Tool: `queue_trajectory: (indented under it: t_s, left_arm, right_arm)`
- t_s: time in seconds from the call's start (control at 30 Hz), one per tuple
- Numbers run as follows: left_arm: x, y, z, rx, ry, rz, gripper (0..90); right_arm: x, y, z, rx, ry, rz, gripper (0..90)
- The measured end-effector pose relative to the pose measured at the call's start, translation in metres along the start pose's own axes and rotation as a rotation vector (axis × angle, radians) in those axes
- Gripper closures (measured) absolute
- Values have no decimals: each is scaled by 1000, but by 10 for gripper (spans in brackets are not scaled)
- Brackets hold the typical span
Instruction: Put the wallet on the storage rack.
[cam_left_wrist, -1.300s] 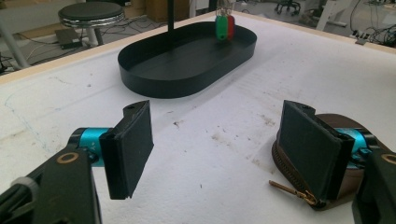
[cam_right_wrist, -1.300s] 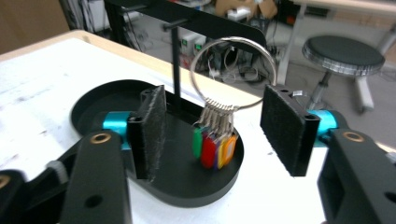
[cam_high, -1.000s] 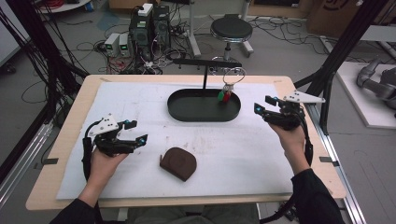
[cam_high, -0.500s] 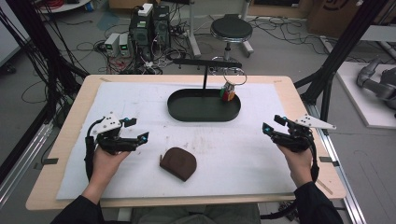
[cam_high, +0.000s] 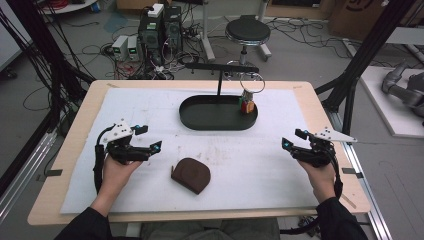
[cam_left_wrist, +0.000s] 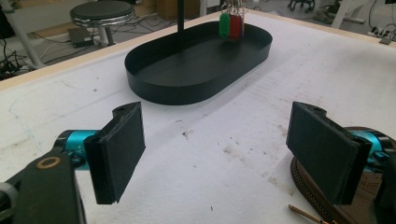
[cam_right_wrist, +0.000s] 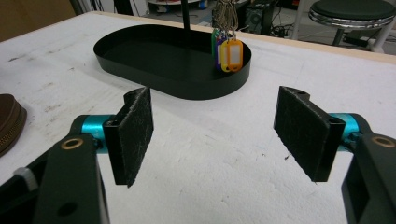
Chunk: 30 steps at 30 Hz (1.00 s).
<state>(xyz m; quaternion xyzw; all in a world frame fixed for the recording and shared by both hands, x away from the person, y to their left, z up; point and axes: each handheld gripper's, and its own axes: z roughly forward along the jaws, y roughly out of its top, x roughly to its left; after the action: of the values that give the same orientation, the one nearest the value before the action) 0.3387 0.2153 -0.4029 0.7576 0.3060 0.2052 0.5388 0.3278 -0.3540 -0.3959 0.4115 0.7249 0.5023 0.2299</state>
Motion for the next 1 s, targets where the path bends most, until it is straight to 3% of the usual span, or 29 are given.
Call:
queue_trajectory:
  t_s: [0.33,0.57,0.77,0.93,0.97,1.0]
  left_arm:
    - [-3,-1,3,20,-31,-9,194]
    - [-12,-2,6,44,-81,-32,197]
    - [-23,-5,9,105,-115,-48,234]
    - [-31,-10,17,165,-185,-96,283]
    - [-33,-13,23,188,-215,-117,298]
    - [-33,-13,23,188,-215,-117,309]
  right_arm:
    - [-1,-1,1,9,-25,-18,287]
    - [0,-1,4,17,-35,-37,287]
    - [2,0,9,22,-42,-57,288]
    - [2,1,14,25,-42,-65,288]
    - [2,1,15,26,-42,-63,288]
    - [2,1,15,26,-42,-63,288]
